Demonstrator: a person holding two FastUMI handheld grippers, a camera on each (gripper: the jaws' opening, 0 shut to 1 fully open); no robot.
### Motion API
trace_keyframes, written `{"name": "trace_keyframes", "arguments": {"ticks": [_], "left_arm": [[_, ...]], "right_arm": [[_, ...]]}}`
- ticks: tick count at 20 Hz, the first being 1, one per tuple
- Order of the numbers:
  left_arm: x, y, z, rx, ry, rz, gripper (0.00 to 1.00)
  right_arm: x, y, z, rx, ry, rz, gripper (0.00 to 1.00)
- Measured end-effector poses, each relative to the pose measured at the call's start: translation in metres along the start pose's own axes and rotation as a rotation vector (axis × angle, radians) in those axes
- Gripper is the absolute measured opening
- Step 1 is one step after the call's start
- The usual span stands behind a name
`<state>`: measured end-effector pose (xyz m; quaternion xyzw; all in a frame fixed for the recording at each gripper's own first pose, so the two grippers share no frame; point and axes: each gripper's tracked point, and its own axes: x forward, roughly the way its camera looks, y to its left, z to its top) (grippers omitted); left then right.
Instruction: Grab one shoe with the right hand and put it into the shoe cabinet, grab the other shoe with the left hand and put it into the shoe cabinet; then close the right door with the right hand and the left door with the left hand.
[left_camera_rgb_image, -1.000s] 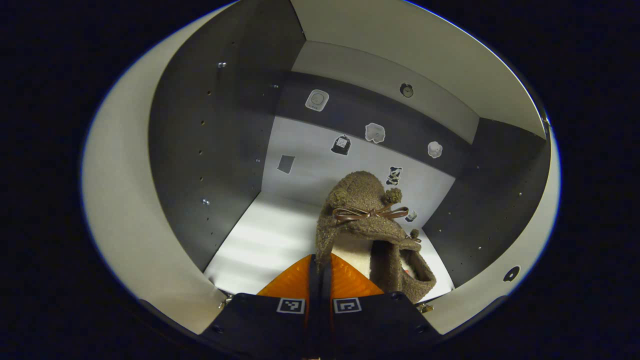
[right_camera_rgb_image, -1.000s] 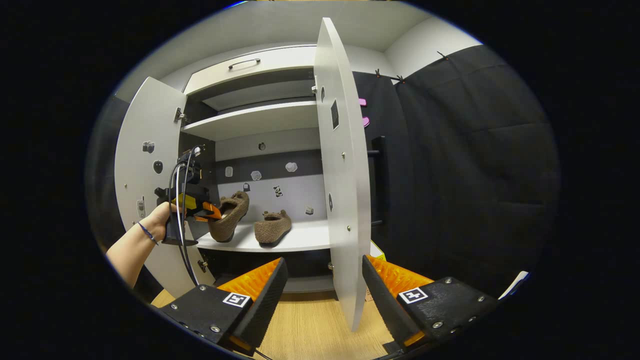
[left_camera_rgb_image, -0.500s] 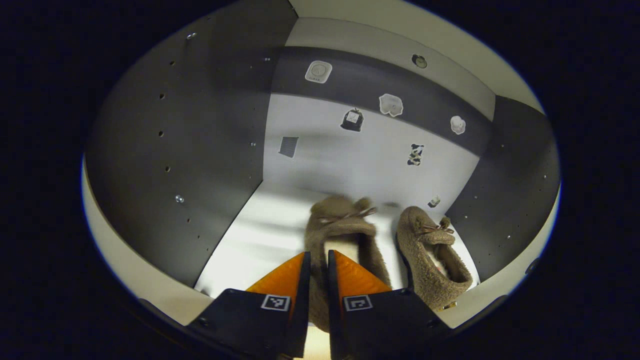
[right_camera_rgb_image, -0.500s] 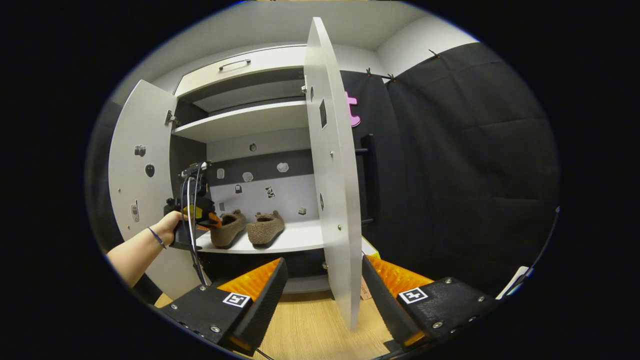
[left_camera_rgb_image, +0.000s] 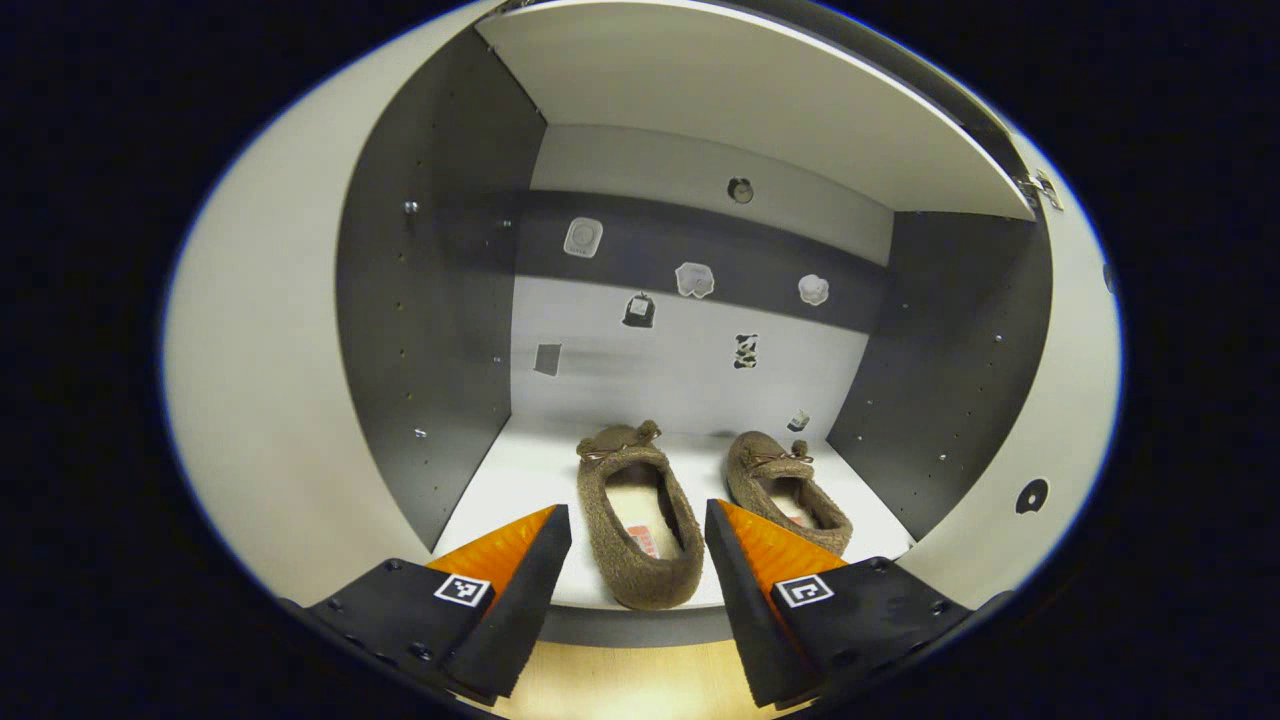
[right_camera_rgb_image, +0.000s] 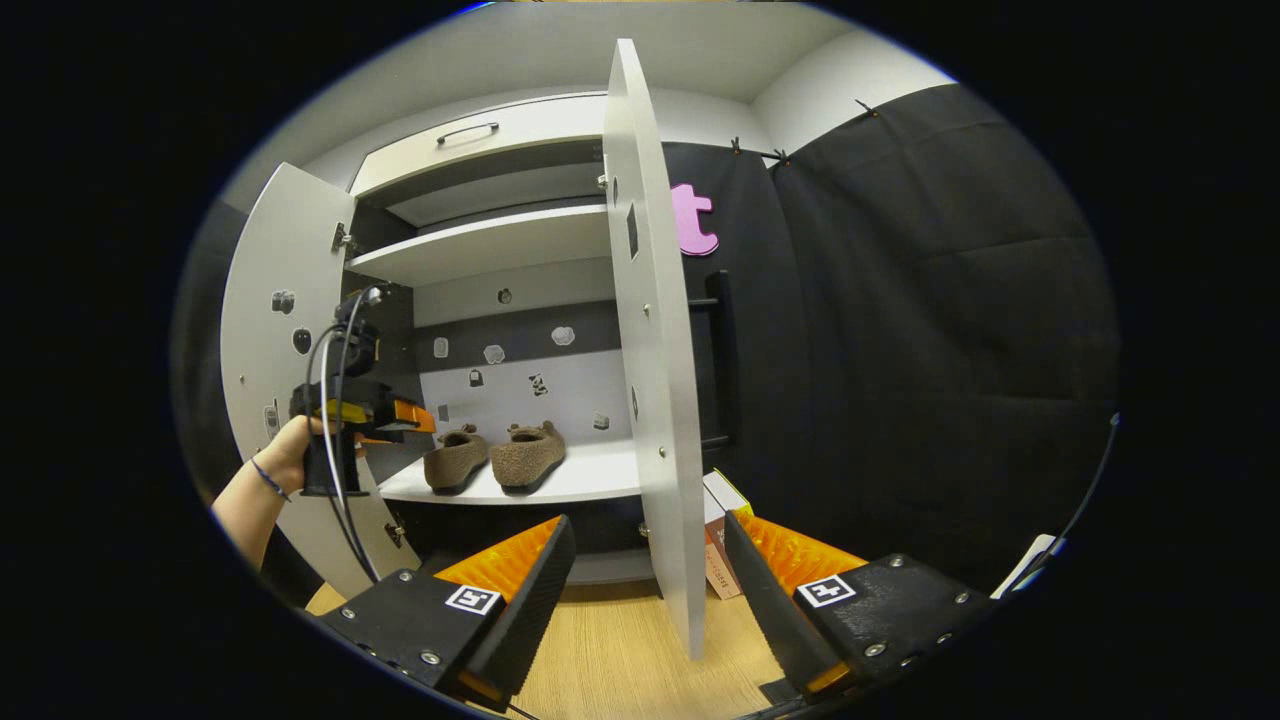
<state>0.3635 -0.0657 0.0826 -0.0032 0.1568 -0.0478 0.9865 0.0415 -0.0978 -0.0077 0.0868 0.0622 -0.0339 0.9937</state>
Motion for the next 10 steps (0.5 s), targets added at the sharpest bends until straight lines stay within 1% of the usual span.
{"name": "trace_keyframes", "arguments": {"ticks": [1, 3, 4, 7, 10], "left_arm": [[-0.014, -0.003, 0.002, 0.008, -0.023, -0.007, 0.89], [-0.043, -0.011, 0.007, 0.021, -0.070, -0.023, 0.90], [-0.056, -0.013, 0.009, 0.029, -0.093, -0.029, 0.95], [-0.093, -0.014, 0.017, 0.055, -0.155, -0.020, 0.95], [-0.129, -0.013, 0.020, 0.071, -0.201, -0.013, 0.95]], "right_arm": [[0.000, -0.004, -0.001, -0.001, 0.002, -0.003, 0.92], [-0.001, -0.013, -0.005, -0.011, 0.007, -0.008, 0.92], [-0.001, -0.017, -0.006, -0.017, 0.009, -0.011, 0.92], [0.000, -0.036, -0.012, -0.027, 0.018, -0.032, 0.92], [0.003, -0.060, -0.019, -0.028, 0.030, -0.069, 0.92]]}}
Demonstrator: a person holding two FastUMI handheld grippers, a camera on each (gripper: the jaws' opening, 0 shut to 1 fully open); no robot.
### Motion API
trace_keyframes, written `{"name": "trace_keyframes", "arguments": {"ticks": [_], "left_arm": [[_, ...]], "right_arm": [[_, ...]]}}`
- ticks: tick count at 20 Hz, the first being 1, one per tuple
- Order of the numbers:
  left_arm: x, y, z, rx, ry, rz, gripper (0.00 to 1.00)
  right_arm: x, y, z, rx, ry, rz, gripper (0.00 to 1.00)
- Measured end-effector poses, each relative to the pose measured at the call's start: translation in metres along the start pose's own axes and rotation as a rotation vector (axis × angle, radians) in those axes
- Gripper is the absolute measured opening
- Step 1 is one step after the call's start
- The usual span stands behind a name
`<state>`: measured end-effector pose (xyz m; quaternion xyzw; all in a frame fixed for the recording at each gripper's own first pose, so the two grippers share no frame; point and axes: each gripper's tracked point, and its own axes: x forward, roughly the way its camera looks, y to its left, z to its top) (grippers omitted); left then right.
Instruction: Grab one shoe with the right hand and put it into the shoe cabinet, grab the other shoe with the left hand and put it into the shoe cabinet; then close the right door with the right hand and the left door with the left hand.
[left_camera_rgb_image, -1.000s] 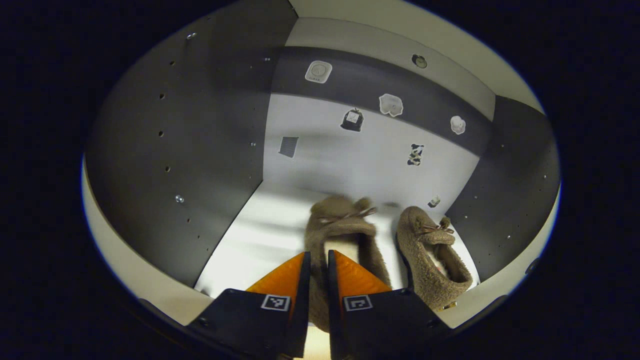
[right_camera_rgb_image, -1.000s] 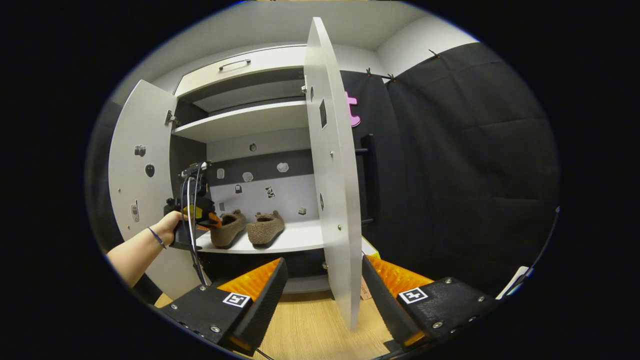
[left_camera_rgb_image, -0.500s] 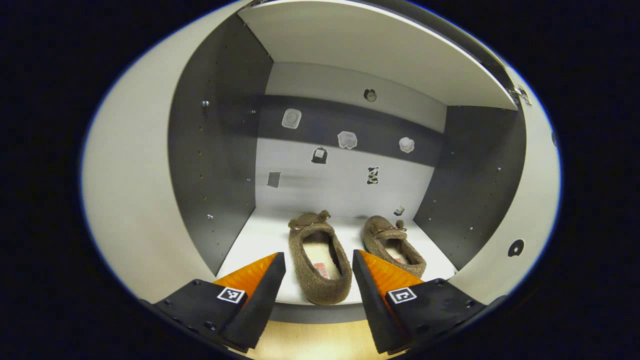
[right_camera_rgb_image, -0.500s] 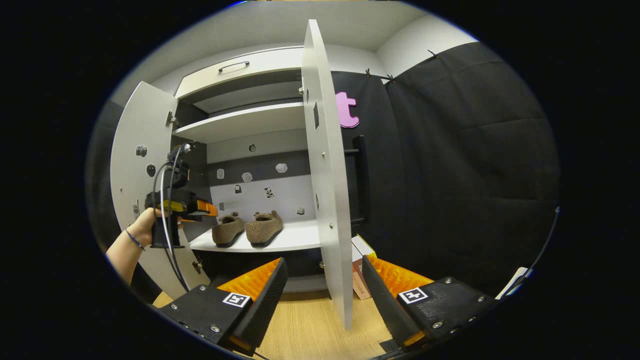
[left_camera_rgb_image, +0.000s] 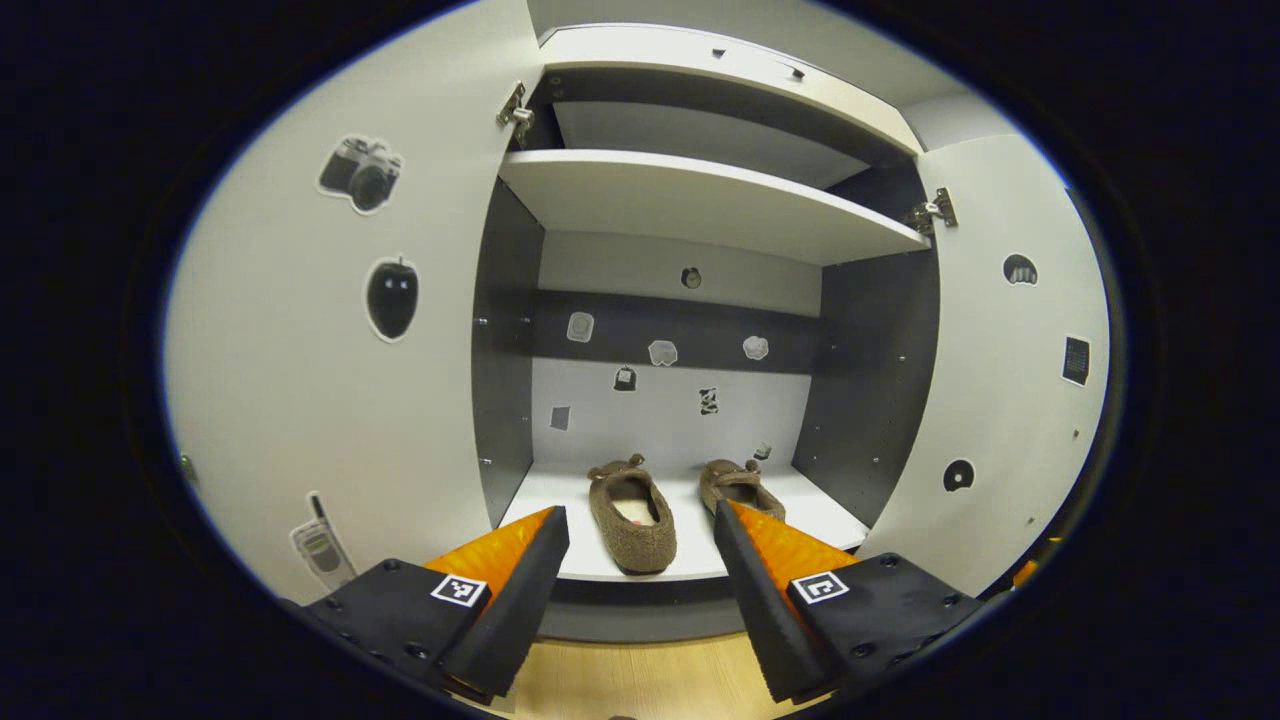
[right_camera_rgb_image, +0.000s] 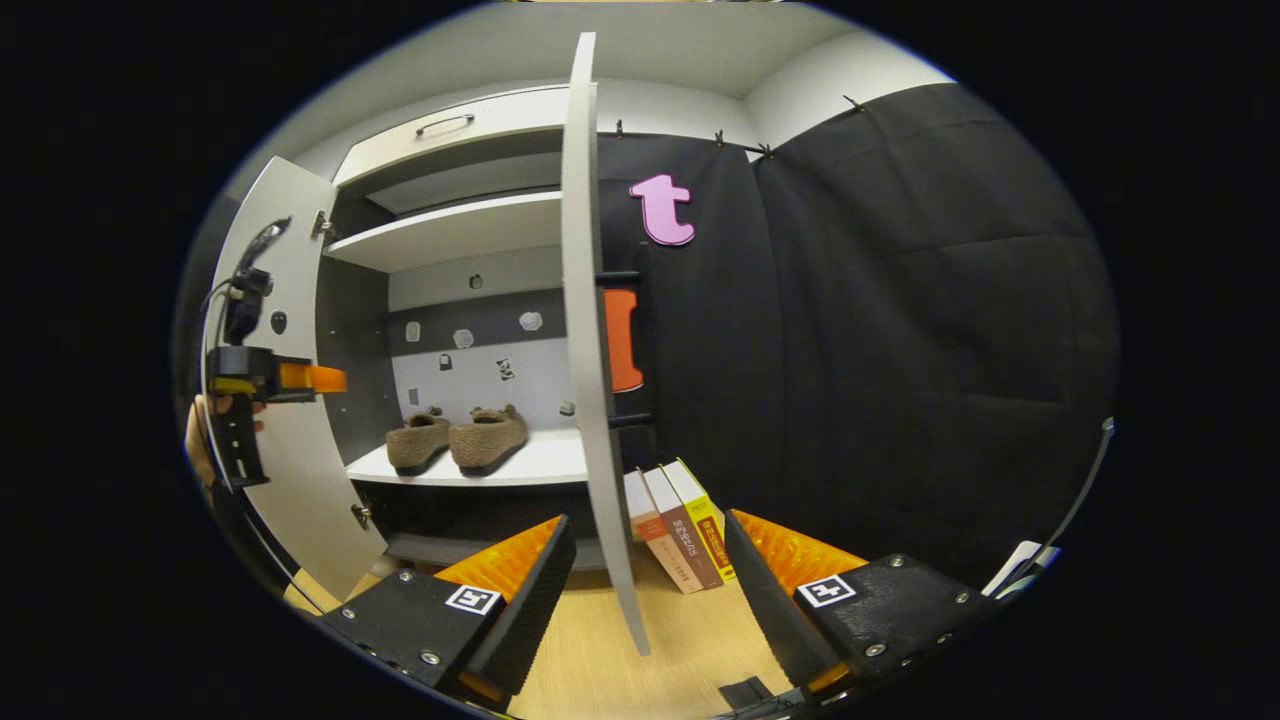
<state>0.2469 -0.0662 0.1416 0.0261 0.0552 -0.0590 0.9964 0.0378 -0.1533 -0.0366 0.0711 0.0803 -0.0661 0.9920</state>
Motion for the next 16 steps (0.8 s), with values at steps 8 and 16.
{"name": "trace_keyframes", "arguments": {"ticks": [8, 16], "left_arm": [[-0.071, 0.004, -0.001, 0.017, -0.051, -0.001, 0.95], [-0.121, 0.003, -0.003, 0.007, -0.078, -0.031, 0.95]], "right_arm": [[0.033, -0.034, -0.019, -0.035, 0.013, -0.055, 0.93], [0.039, -0.016, -0.023, -0.049, 0.010, 0.023, 0.92]]}}
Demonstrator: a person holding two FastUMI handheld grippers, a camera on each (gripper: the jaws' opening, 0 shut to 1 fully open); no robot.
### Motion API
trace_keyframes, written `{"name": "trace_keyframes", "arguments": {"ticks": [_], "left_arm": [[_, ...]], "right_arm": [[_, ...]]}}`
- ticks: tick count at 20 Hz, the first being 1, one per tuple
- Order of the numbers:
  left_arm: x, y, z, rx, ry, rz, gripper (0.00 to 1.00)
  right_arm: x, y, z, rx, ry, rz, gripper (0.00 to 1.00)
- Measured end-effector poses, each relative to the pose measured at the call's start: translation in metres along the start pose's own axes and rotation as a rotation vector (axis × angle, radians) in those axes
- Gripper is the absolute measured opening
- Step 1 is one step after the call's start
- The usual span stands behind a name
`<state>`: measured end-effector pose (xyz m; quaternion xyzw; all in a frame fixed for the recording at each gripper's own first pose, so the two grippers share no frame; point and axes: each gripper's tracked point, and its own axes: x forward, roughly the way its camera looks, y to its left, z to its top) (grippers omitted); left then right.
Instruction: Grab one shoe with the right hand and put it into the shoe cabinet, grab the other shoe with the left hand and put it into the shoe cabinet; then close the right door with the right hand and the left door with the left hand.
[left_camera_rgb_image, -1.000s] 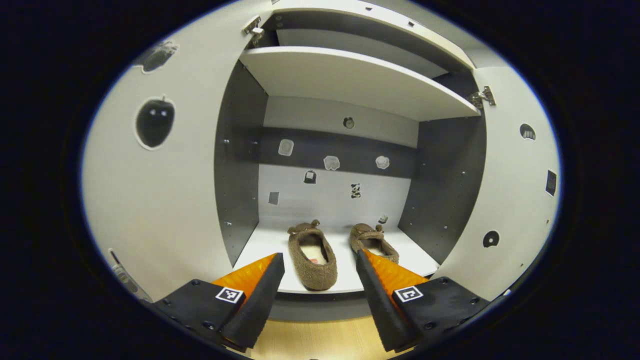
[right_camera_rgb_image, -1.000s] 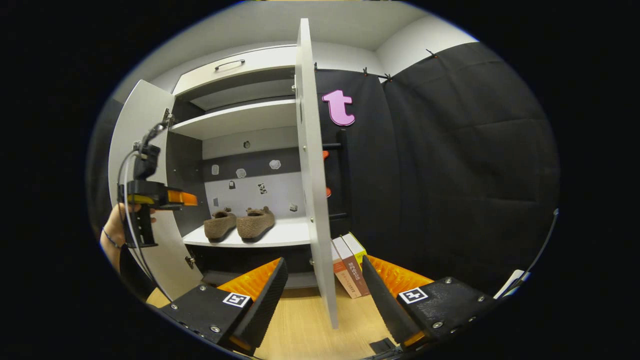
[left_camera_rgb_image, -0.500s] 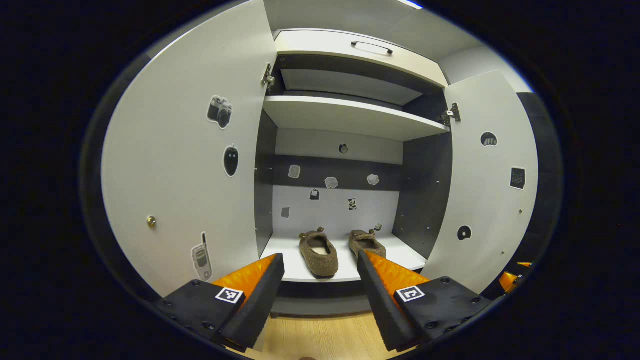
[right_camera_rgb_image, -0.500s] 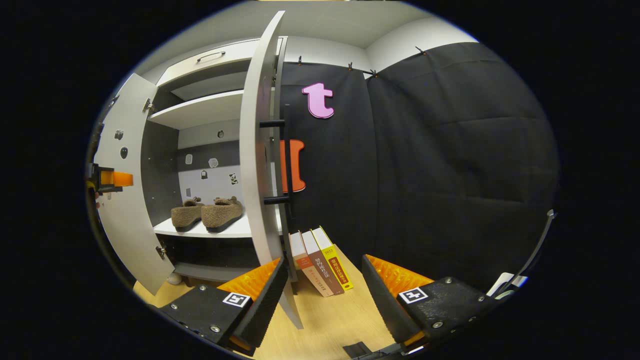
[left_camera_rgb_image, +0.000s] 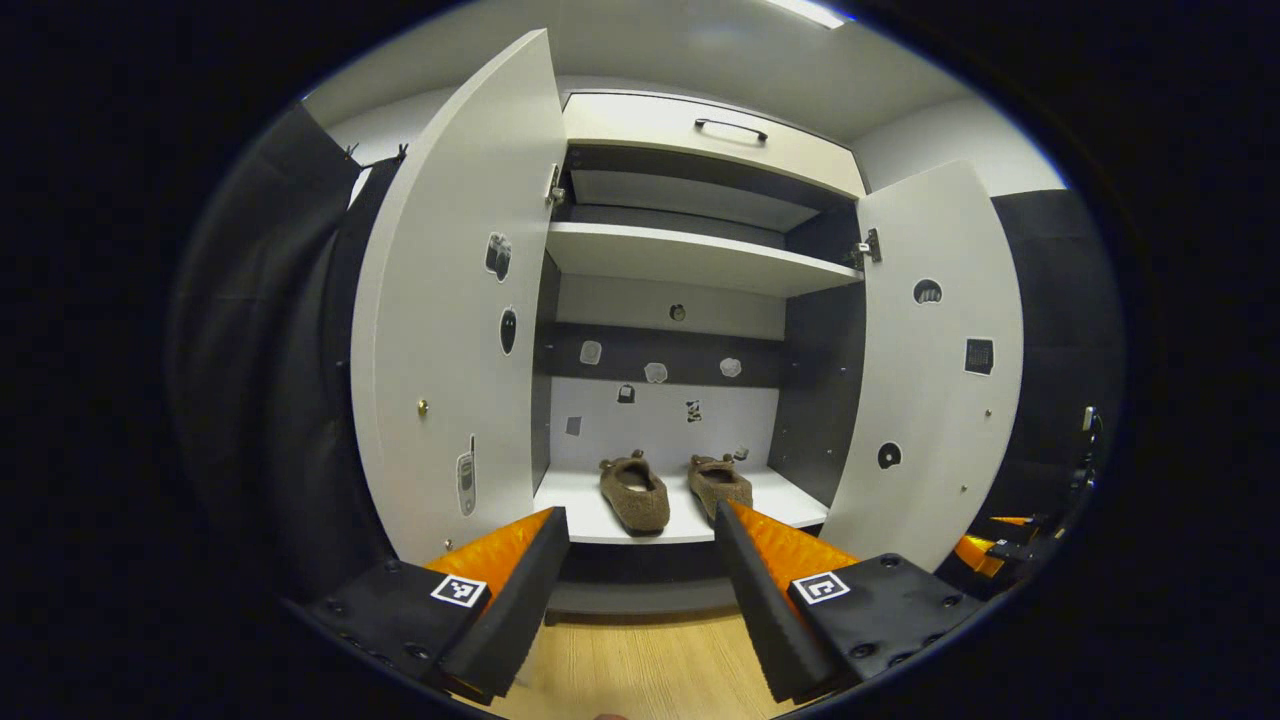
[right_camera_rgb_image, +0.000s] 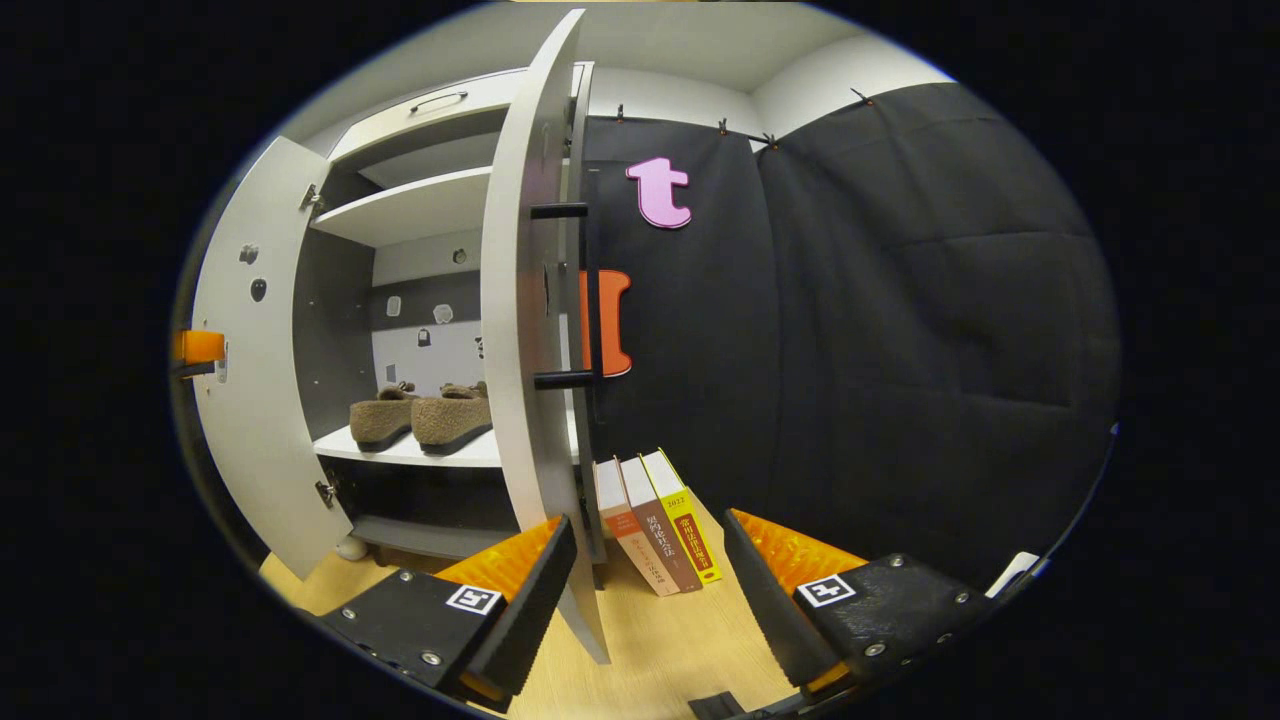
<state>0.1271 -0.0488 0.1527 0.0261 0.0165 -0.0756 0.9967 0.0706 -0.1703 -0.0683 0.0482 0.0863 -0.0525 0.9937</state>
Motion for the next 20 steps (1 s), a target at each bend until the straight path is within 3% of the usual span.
{"name": "trace_keyframes", "arguments": {"ticks": [9, 20], "left_arm": [[-0.019, 0.004, 0.008, -0.027, -0.015, -0.027, 0.95], [-0.043, 0.028, 0.012, -0.030, -0.036, -0.014, 0.95]], "right_arm": [[-0.003, 0.026, -0.003, -0.018, -0.006, 0.062, 0.89], [0.013, 0.100, -0.008, 0.023, 0.012, 0.203, 0.89]]}}
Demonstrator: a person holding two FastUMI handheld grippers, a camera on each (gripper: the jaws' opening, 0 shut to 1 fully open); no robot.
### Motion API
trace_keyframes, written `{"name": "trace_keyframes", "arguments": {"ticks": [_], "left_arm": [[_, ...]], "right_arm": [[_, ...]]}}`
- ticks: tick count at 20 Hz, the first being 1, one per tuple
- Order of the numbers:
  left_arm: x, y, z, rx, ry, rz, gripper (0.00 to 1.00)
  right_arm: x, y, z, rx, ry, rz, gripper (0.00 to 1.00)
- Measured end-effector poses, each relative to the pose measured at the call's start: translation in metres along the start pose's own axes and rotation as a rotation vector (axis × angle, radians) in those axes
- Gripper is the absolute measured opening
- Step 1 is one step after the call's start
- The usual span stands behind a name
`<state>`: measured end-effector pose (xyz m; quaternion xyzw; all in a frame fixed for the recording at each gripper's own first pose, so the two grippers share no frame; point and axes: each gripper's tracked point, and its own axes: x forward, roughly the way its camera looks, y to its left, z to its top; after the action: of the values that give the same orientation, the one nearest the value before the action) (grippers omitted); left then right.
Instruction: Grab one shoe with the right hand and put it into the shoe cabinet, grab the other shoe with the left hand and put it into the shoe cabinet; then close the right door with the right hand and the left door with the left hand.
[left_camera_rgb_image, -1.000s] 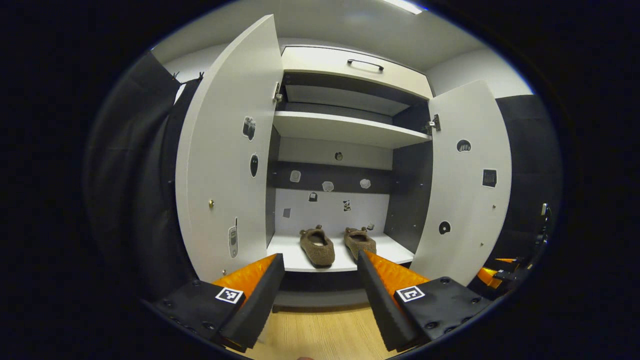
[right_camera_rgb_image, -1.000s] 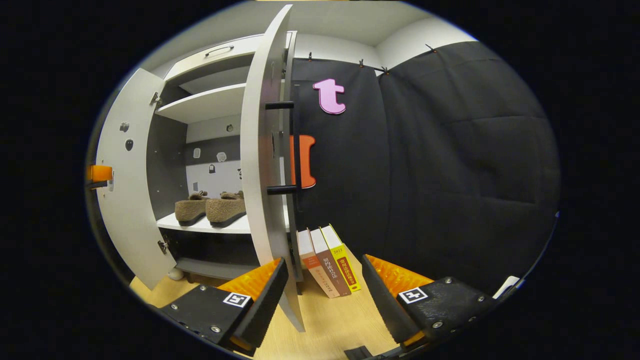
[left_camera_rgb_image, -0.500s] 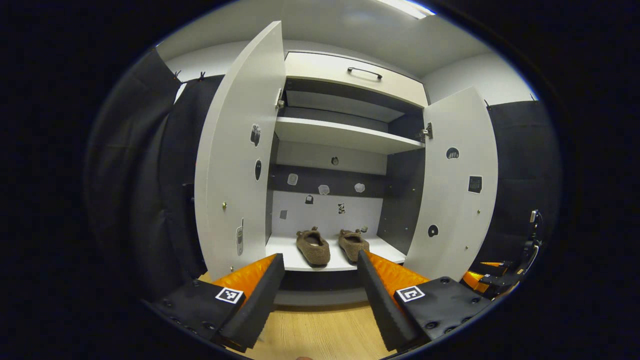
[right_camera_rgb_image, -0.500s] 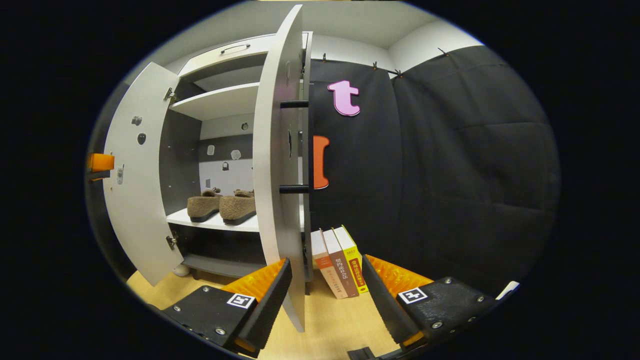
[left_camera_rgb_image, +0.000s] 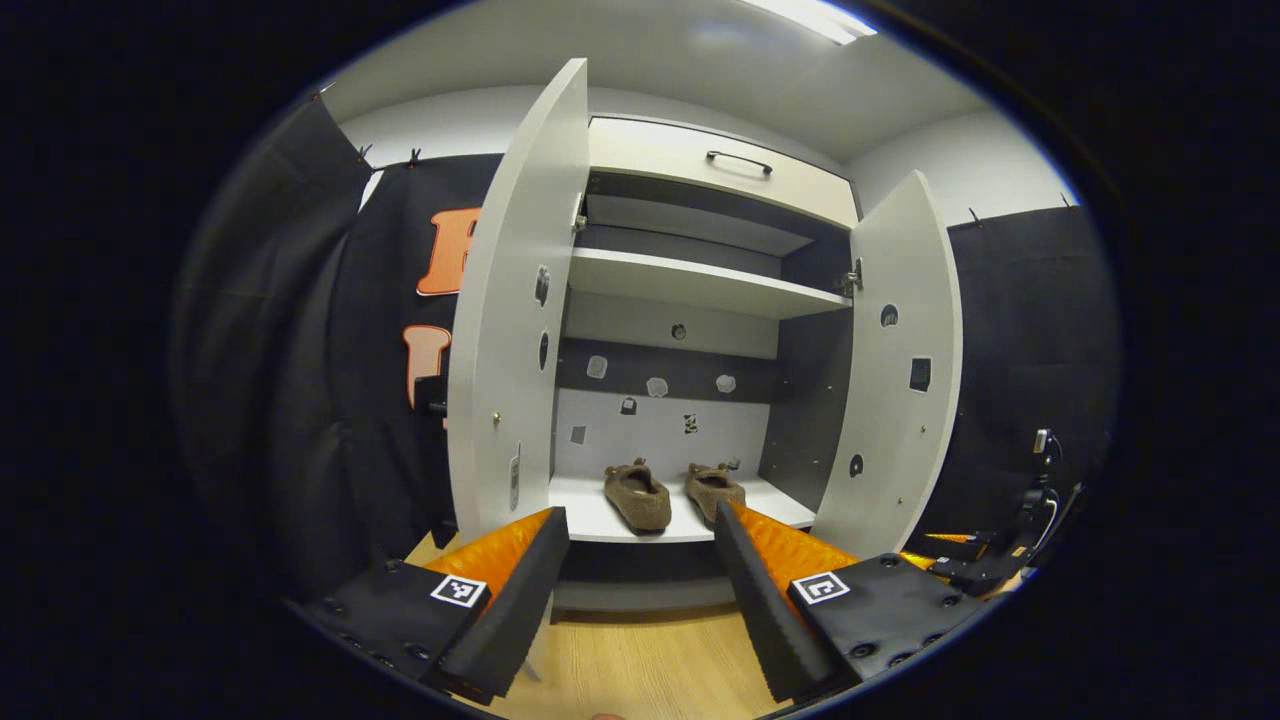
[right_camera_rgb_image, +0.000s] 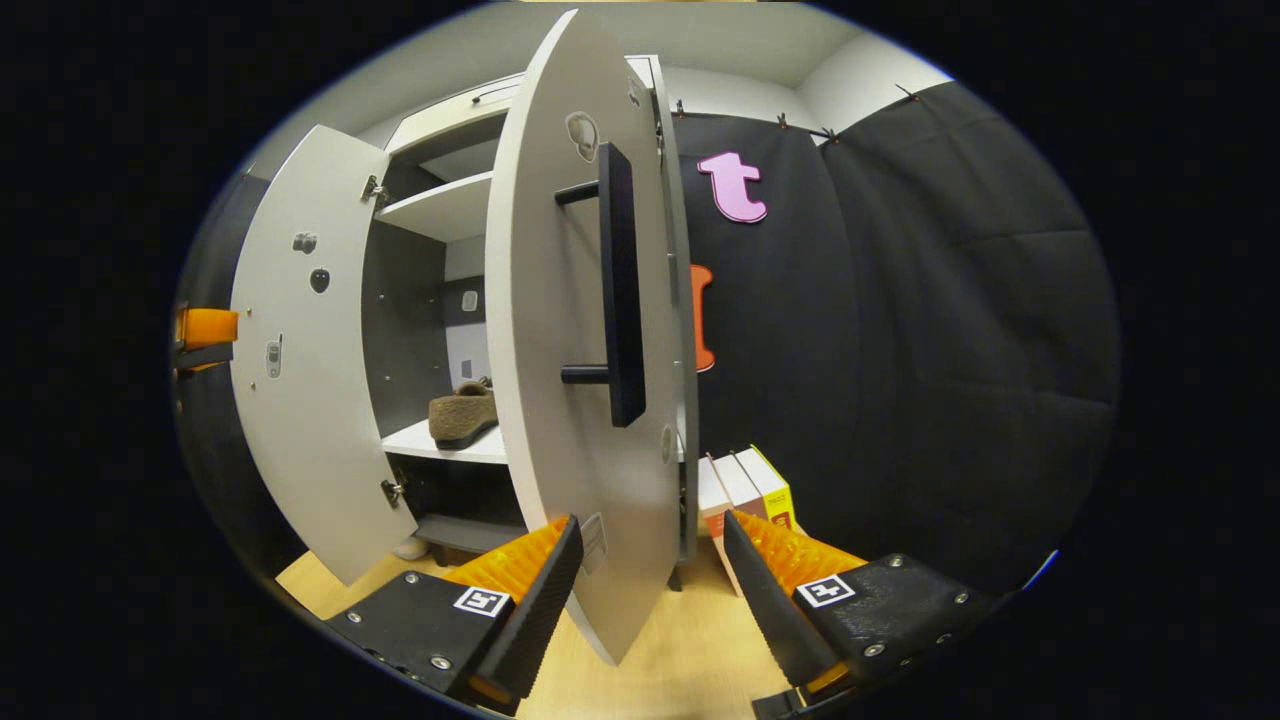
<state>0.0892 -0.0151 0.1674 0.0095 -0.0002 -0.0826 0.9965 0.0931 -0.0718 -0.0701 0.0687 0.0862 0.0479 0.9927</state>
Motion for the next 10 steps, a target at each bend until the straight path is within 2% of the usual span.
{"name": "trace_keyframes", "arguments": {"ticks": [10], "left_arm": [[-0.019, 0.041, -0.002, -0.020, 0.002, 0.089, 0.94]], "right_arm": [[0.041, 0.027, -0.012, 0.015, 0.032, 0.026, 0.89]]}}
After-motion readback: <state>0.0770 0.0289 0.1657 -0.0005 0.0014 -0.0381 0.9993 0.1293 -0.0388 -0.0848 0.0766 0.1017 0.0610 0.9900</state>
